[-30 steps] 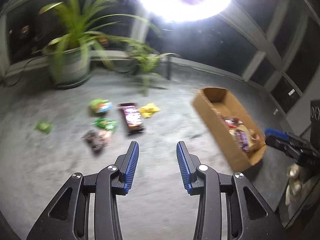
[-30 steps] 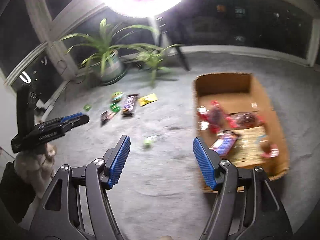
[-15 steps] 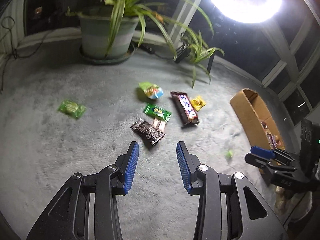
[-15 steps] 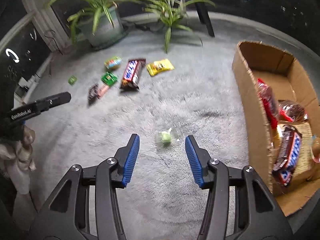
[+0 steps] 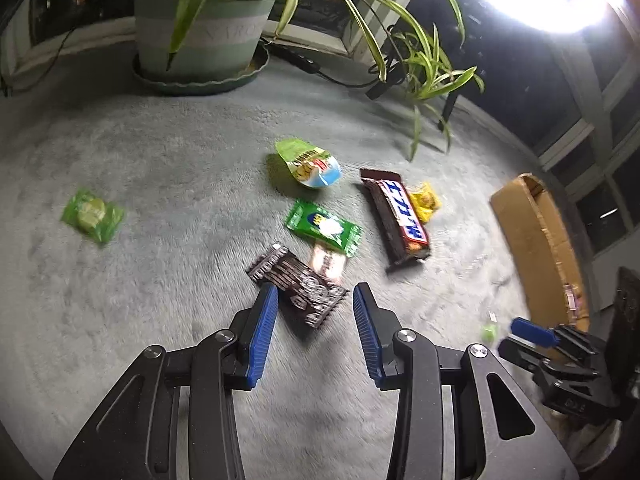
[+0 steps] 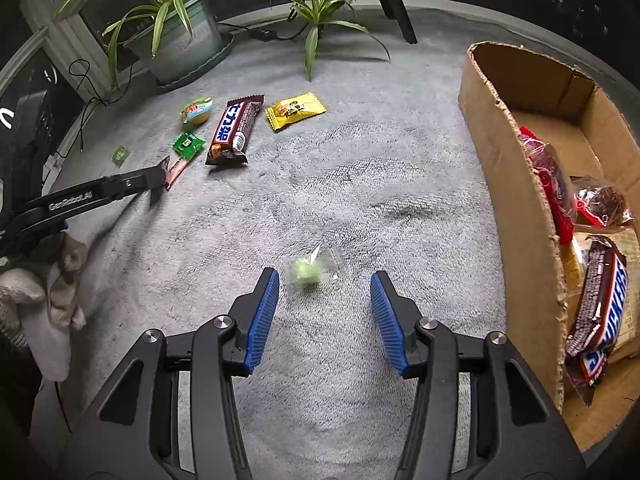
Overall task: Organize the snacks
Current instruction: 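Grasp the dark wrapped candy with the left tool while the right tool grasps the clear-wrapped green candy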
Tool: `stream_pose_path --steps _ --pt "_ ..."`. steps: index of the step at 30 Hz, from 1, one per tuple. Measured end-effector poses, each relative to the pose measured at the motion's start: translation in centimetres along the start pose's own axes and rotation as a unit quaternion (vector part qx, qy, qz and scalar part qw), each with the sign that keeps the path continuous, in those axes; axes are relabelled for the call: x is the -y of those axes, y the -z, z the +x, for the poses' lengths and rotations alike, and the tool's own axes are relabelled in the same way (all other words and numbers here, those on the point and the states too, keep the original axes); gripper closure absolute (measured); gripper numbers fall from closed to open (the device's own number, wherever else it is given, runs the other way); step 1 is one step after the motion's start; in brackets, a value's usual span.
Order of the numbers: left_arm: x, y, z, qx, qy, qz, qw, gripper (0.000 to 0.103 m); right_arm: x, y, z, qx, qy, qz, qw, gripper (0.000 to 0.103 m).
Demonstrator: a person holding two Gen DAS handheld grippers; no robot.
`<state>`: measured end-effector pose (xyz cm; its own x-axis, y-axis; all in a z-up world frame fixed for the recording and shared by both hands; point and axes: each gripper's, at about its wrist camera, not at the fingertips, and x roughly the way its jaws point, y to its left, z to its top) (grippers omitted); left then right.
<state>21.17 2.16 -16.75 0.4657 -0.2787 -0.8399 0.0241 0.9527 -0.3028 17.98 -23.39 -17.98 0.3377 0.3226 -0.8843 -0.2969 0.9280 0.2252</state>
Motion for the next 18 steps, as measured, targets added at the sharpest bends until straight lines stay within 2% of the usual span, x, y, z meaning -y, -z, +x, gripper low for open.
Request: stream_pose_path --steps 8,16,18 --pt "0.0 -0.3 0.4 0.011 -0.035 0.015 0.9992 0.065 -0.3 -0.3 1.0 -0.005 0.005 -0.012 1.000 0.052" --pt "-0.5 -0.2 0.6 0.018 -0.034 0.016 0.9991 0.072 -1.9 -0.6 1.5 -0.004 0.023 -0.051 0.998 0.053" --pt "-0.6 -0.1 0.6 0.019 -0.033 0.016 0.9992 0.074 -2.4 -0.6 1.7 -0.005 0.034 -0.067 0.997 0.063"
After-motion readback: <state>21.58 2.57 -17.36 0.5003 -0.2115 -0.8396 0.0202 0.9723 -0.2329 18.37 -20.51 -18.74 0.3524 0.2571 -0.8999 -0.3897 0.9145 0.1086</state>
